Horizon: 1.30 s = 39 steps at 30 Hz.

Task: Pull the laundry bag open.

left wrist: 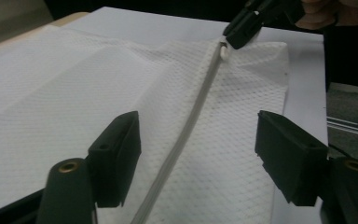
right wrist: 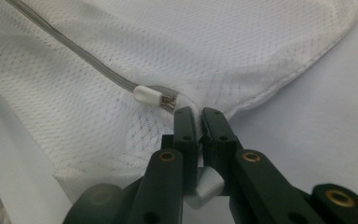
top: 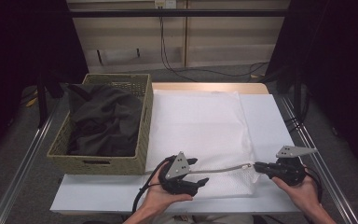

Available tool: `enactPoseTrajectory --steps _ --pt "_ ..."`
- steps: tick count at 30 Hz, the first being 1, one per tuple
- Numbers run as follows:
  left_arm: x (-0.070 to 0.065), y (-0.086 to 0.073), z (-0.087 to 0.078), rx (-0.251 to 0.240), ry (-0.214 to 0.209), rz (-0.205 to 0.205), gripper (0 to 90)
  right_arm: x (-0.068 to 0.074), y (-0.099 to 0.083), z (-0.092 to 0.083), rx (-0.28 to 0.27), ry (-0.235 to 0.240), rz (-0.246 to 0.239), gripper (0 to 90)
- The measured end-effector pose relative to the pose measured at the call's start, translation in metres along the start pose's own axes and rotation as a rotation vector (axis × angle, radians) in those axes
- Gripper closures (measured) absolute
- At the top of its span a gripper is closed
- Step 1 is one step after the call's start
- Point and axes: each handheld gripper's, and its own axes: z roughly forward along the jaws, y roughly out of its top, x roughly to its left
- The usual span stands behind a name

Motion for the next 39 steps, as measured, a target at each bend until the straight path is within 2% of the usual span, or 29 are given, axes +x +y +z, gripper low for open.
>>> enactPoseTrajectory --steps 1,7,9,11,13,15,16,19,24,28,29,33,35,36,37,38,39 --pt "0.001 0.001 0.003 0.024 0.003 0.009 32.0 0.000 0.002 0.001 -0.004 -0.004 0.000 84.9" --pt "0.003 0.006 0.024 0.045 -0.009 -0.020 37.1 0.002 0.007 -0.001 -0.011 0.006 -0.010 84.9" --pt "0.002 0.011 0.032 0.081 -0.009 0.003 38.9 0.002 0.011 0.000 -0.014 0.010 -0.007 84.9" --pt "0.002 0.015 0.039 0.067 -0.031 -0.011 40.4 0.003 0.014 0.001 -0.011 0.013 -0.009 84.9" --pt "0.002 0.020 0.044 0.072 -0.048 -0.004 40.9 0.006 0.019 0.003 -0.008 0.009 -0.027 84.9" --pt "0.001 0.023 0.049 0.050 -0.058 -0.013 40.8 0.008 0.023 0.004 -0.022 0.011 -0.032 85.0" --pt "0.002 0.025 0.050 0.061 -0.056 -0.008 40.9 0.008 0.024 0.004 -0.027 0.012 -0.037 84.9" --pt "0.005 0.027 0.057 0.038 -0.067 -0.033 44.9 0.009 0.023 0.006 -0.034 0.013 -0.038 84.9" --pt "0.005 0.029 0.070 0.058 -0.096 -0.029 51.3 0.012 0.020 0.007 -0.026 0.009 -0.054 84.9" --pt "0.003 0.031 0.081 0.052 -0.119 -0.044 55.8 0.013 0.016 0.007 -0.021 0.012 -0.059 84.9" --pt "0.003 0.032 0.084 0.061 -0.122 -0.032 57.0 0.013 0.016 0.007 -0.021 0.010 -0.060 84.9" --pt "0.004 0.035 0.092 0.058 -0.144 -0.037 63.3 0.013 0.015 0.006 -0.019 0.007 -0.063 84.9" --pt "0.003 0.035 0.095 0.063 -0.152 -0.052 65.0 0.014 0.014 0.006 -0.022 0.012 -0.068 84.9" --pt "0.003 0.034 0.098 0.055 -0.170 -0.061 66.2 0.014 0.014 0.006 -0.021 0.012 -0.068 84.9" --pt "0.001 0.034 0.099 0.071 -0.170 -0.057 68.1 0.014 0.014 0.006 -0.021 0.013 -0.070 84.9" --pt "0.000 0.034 0.101 0.071 -0.164 -0.052 70.3 0.014 0.014 0.006 -0.022 0.014 -0.069 84.9" --pt "0.000 0.034 0.103 0.058 -0.175 -0.061 71.0 0.014 0.014 0.006 -0.021 0.016 -0.069 84.9"
